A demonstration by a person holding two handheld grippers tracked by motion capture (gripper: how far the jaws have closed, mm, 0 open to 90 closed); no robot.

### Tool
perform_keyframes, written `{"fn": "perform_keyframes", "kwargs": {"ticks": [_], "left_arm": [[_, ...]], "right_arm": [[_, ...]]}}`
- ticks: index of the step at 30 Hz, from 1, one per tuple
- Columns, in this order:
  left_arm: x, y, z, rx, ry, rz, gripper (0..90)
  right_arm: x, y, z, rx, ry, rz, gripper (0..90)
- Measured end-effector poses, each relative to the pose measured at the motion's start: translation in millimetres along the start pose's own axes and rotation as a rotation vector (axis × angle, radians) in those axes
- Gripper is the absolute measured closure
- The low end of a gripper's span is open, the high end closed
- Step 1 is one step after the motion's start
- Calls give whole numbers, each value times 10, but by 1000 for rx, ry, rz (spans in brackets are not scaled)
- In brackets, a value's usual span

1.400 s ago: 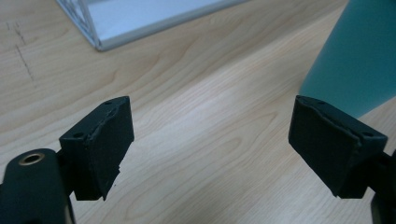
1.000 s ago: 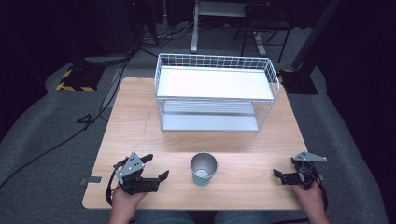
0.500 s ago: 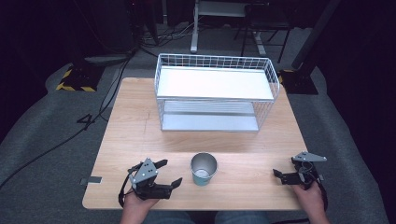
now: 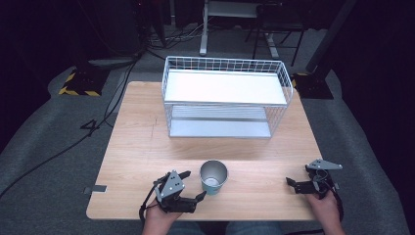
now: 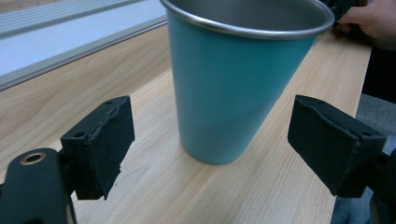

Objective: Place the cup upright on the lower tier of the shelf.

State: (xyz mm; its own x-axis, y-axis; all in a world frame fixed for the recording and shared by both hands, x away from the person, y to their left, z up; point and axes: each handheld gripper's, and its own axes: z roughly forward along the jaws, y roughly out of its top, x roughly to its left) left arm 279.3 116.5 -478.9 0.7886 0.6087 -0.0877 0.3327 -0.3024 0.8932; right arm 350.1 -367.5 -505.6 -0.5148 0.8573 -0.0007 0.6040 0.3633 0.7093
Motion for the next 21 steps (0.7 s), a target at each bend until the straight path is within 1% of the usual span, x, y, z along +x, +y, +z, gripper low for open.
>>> {"fn": "perform_keyframes", "kwargs": {"ticks": [3,4,5,7,8,12,16,17,18,20,21], "left_arm": [[-26,5,46,-1,1,-2,152],[-52,6,101,15,3,-2,153],[-52,6,101,15,3,-2,153],[-82,3,167,31,6,-3,153],[-106,4,213,37,13,-9,153],[-139,11,307,39,20,-24,152],[-153,15,386,45,30,-59,152],[-153,15,386,45,30,-59,152],[-158,14,422,55,43,-52,152],[-165,10,445,62,39,-58,152],[-166,9,465,70,36,-51,152]], "right_arm": [[-1,0,0,0,-1,-1,4],[0,0,0,0,0,0,4],[0,0,0,0,0,0,4],[0,0,0,0,0,-1,4],[2,-1,-2,0,-2,0,5],[5,-3,-3,-1,-3,2,6],[5,-3,-3,-1,-4,2,6],[5,-3,-3,-1,-4,2,6],[8,-4,-4,-1,-4,4,7],[11,-6,-6,-2,-6,5,8],[11,-6,-6,-2,-6,5,8]]}}
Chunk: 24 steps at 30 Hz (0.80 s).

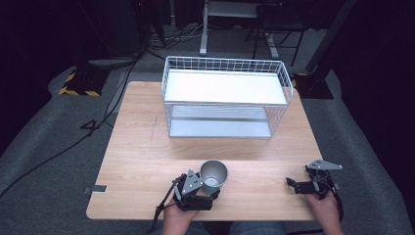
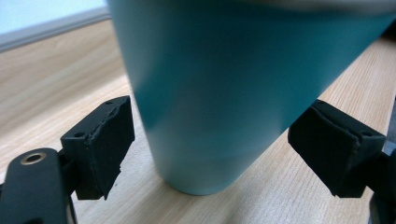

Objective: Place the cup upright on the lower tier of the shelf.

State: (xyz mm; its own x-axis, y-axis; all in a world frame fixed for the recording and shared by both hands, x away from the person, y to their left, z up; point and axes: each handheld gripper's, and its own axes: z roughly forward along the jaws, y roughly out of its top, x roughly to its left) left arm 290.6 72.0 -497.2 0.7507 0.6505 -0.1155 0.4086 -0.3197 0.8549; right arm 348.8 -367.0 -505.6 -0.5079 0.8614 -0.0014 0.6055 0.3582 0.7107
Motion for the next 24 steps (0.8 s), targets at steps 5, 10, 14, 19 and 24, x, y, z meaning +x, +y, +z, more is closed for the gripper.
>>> {"fn": "perform_keyframes", "kwargs": {"ticks": [5,10,14,19,24], "left_arm": [[-29,19,63,13,18,14,153],[-37,37,94,26,34,19,173],[-34,46,114,43,43,6,210],[-37,49,117,54,48,13,219],[-32,48,115,55,44,12,225]], "right_arm": [[0,0,0,0,0,0,8],[1,-1,0,-1,-1,0,8],[3,-2,-1,0,-2,3,8],[6,-3,-1,-2,-4,6,8],[6,-3,-1,-2,-4,6,9]]}}
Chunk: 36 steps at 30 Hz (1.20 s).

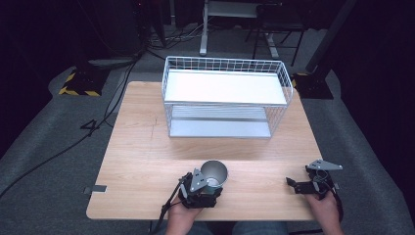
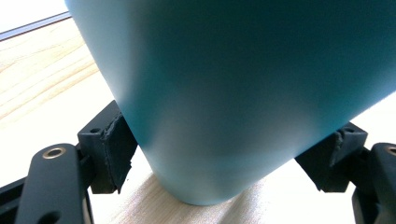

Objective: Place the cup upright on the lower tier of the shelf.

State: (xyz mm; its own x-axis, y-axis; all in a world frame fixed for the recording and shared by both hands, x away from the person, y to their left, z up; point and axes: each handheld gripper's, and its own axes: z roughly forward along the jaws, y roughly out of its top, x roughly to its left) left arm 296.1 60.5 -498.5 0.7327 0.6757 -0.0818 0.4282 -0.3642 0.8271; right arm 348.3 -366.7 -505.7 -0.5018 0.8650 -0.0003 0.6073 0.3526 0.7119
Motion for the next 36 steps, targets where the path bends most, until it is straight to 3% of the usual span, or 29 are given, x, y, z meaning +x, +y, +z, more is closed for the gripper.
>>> {"fn": "perform_keyframes", "kwargs": {"ticks": [8,16,23,36], "left_arm": [[-7,-1,-3,-11,-23,-1,227],[3,101,-82,-11,-37,-8,228],[20,246,-164,10,-32,34,228],[192,611,-264,9,-30,32,228]], "right_arm": [[-3,1,-1,1,-4,4,9],[-3,1,-1,1,-4,3,9],[-1,5,3,2,-4,3,9],[4,4,1,0,-8,-1,15]]}}
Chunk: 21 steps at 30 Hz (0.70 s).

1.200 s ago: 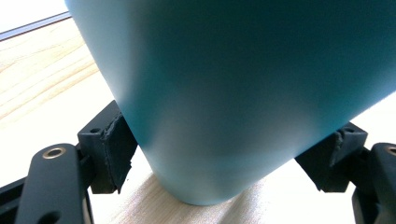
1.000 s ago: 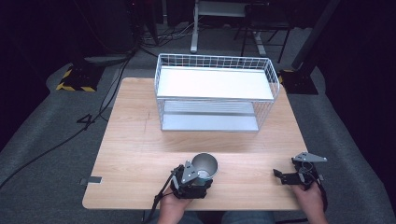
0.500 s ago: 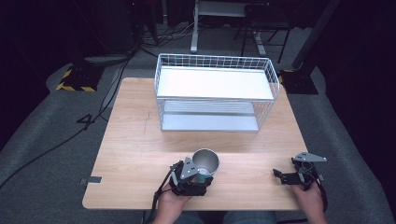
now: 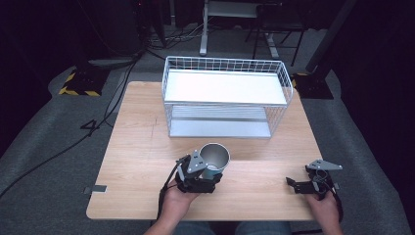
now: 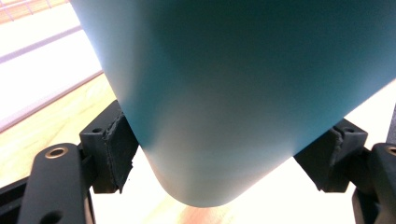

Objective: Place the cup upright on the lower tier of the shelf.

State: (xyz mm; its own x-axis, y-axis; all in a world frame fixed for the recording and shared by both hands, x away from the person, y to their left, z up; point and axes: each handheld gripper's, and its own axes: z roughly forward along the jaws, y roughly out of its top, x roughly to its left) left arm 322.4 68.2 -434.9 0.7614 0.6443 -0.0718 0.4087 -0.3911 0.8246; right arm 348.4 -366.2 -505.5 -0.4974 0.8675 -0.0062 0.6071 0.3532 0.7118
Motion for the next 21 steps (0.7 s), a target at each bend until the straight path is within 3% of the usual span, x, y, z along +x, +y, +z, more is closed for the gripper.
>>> {"fn": "perform_keyframes", "kwargs": {"ticks": [4,9,15,16,17,21], "left_arm": [[77,72,30,-15,12,-6,228],[211,160,68,-38,9,-61,228],[310,239,124,-68,30,-52,228],[321,244,147,-78,27,-65,228],[345,255,196,-93,47,-58,227],[389,265,292,-99,60,-46,227]], "right_arm": [[0,0,0,0,0,0,15],[-1,0,1,-1,1,-1,15],[0,0,0,-1,0,0,15],[-1,0,1,-1,1,-2,15],[0,0,1,-1,1,-1,15],[-1,0,1,-1,1,-2,15]]}}
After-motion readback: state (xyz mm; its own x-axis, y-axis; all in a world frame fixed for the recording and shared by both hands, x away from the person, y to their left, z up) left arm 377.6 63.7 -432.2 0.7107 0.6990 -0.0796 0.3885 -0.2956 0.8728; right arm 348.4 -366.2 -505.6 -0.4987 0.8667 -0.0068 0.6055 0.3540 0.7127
